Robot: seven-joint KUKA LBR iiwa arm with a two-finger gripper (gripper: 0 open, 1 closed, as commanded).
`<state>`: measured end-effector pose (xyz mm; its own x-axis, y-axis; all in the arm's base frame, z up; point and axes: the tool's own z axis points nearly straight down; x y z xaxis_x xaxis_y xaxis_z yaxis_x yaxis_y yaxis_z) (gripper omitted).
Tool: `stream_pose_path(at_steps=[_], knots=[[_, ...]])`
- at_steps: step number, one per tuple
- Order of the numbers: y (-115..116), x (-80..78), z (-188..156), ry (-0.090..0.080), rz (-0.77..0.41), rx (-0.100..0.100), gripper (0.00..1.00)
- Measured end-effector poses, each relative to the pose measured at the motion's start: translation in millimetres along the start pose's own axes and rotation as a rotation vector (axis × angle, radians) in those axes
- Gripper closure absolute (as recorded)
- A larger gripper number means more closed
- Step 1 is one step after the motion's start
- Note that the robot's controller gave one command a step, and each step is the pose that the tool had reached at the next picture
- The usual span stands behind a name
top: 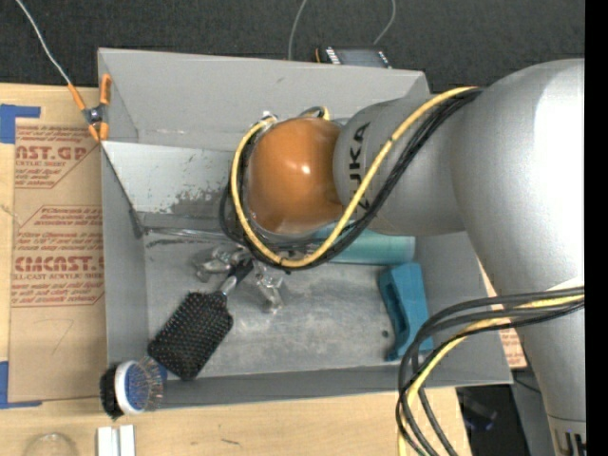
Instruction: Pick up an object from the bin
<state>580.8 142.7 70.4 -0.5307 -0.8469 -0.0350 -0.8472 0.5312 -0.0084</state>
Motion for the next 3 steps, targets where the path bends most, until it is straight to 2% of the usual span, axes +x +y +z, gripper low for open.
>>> stream_pose_path(at_steps=[1,2,3], knots=[[29,-51.6,0,-0.006,-0.168,0.000,0.00],[-19,45.2,-1,-0.007,-0.117,0.001,0.00],[-1,1.4,-27,-0.013,-0.347,0.003,0.00]])
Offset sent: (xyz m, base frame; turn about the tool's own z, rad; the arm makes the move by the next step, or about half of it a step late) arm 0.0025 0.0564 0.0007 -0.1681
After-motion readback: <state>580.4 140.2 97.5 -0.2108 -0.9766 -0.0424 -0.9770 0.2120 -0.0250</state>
